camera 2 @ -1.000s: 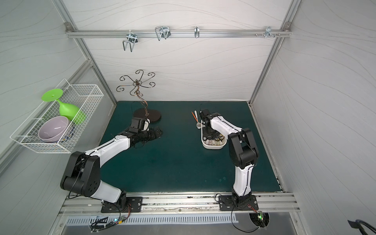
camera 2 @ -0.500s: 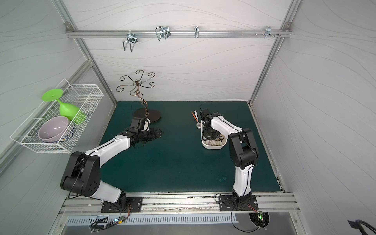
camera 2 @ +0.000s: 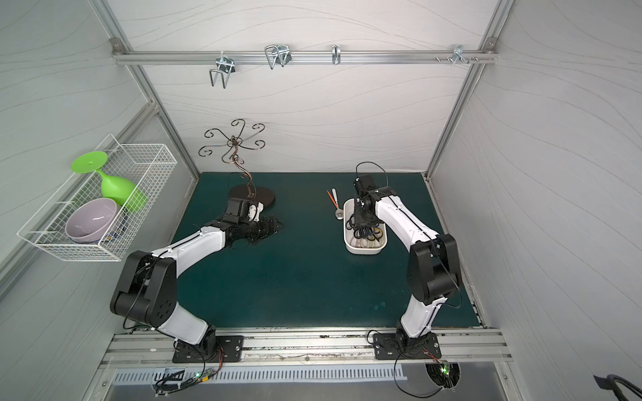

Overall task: Take the scissors out of the storage box
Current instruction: Pick up the scissors from the storage box.

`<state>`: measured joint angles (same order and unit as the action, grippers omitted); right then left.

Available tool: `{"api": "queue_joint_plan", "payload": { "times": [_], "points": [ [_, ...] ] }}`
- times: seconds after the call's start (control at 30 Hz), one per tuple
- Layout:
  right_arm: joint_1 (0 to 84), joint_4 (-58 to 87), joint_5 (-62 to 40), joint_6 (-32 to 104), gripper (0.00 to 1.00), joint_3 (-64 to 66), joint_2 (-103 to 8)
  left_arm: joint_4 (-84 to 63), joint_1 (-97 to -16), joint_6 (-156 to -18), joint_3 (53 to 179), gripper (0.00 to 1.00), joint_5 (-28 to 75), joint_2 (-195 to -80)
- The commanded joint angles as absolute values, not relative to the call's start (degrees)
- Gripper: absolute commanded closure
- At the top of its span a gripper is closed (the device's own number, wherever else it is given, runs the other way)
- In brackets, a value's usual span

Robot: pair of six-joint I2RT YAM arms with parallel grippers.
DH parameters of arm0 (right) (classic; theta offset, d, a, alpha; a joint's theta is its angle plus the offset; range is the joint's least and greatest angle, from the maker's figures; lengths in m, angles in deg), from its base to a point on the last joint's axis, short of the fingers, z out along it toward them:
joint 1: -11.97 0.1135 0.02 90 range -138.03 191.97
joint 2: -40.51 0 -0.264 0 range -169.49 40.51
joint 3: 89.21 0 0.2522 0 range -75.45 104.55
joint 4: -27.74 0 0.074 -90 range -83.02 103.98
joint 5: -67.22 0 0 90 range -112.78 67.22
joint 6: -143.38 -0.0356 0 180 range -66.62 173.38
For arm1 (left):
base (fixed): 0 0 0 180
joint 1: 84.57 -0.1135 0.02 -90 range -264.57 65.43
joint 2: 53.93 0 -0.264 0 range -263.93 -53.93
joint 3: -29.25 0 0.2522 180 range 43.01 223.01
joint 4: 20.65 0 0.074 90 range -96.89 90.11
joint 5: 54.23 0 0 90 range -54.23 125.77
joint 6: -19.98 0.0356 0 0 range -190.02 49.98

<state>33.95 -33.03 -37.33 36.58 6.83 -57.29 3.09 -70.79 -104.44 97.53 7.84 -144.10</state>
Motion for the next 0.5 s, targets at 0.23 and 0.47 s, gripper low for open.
{"api": "queue_joint_plan", "payload": {
  "times": [0.23,0.47],
  "points": [
    [36.93,-24.97,-25.57,28.17,1.0,-1.5,-46.96,-49.83,-68.52,-145.16,90.25,0.27,-9.76,-151.73],
    [42.97,-18.2,-18.65,21.81,1.0,-5.76,-45.3,-56.8,-62.87,-148.42,92.59,0.34,-9.36,-156.22]
  ]
}}
